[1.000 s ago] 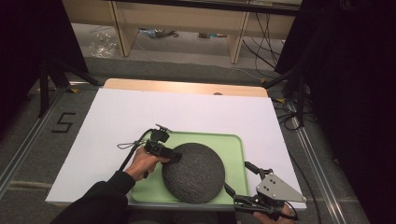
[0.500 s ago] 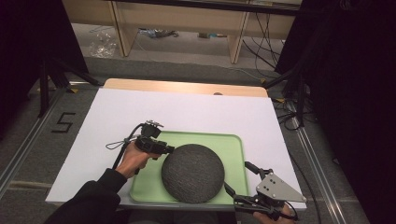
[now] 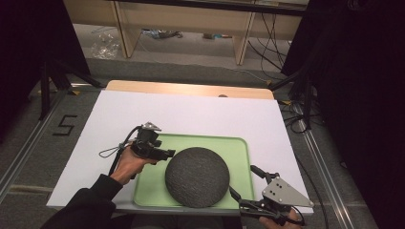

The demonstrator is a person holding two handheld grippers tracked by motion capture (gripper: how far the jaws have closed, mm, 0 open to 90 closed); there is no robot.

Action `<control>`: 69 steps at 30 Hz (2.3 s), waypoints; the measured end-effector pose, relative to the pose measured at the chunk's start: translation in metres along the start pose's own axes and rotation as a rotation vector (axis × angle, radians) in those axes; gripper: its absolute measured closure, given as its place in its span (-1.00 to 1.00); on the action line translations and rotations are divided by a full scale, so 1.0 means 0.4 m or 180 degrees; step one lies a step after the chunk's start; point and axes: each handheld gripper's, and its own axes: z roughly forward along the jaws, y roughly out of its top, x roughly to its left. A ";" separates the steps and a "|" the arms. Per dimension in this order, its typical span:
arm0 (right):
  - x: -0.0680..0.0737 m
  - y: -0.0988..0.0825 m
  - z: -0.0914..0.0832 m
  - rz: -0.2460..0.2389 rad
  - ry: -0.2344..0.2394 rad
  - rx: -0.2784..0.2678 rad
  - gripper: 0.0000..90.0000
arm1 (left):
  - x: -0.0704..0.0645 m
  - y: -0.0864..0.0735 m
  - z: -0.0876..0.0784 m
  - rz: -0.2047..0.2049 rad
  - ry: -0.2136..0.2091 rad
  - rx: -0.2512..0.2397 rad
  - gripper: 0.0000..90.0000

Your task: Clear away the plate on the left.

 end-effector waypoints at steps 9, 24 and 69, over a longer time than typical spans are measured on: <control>-0.001 0.000 0.000 0.0006 -0.0015 0.0001 -0.66 | 0.002 -0.008 -0.038 0.0021 0.0058 -0.0267 -0.40; -0.001 0.000 0.000 0.0016 -0.0015 0.0005 -0.66 | -0.002 -0.056 -0.110 0.0145 0.0053 -0.0587 -0.45; 0.002 0.001 -0.002 -0.0007 -0.0012 0.0010 -0.66 | -0.096 -0.211 -0.243 0.0423 0.0292 -0.0811 -0.48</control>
